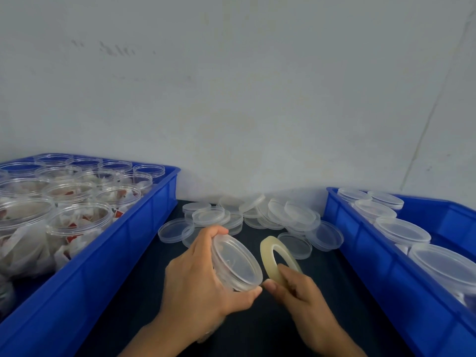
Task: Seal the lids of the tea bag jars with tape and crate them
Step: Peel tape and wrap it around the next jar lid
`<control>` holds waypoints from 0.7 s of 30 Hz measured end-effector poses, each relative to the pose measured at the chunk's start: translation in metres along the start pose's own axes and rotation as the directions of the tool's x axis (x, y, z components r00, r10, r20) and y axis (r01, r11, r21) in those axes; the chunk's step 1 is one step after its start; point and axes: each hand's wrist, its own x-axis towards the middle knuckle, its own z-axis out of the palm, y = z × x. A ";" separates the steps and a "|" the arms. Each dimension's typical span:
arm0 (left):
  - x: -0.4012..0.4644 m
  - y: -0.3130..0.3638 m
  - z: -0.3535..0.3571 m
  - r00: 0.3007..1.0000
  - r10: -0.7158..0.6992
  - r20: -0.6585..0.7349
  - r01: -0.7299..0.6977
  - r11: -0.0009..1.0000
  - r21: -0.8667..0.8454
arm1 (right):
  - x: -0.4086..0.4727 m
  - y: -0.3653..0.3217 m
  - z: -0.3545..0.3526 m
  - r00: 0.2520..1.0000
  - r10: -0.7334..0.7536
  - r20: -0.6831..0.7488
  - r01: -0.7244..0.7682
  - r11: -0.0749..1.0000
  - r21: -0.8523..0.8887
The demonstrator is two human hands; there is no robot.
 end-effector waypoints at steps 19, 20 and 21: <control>0.006 0.012 -0.011 1.000 0.009 -0.004 -0.010 0.869 -0.495 | 0.006 0.023 -0.023 0.981 0.142 -0.136 -0.159 0.980 -0.124; 0.007 0.008 -0.010 1.000 -0.018 -0.007 0.012 0.875 -0.484 | 0.008 0.020 -0.016 0.985 0.134 -0.110 -0.153 0.970 -0.190; 0.008 0.005 -0.010 0.999 -0.040 -0.012 0.030 0.885 -0.465 | 0.010 0.018 -0.011 0.988 0.119 -0.097 -0.138 0.963 -0.231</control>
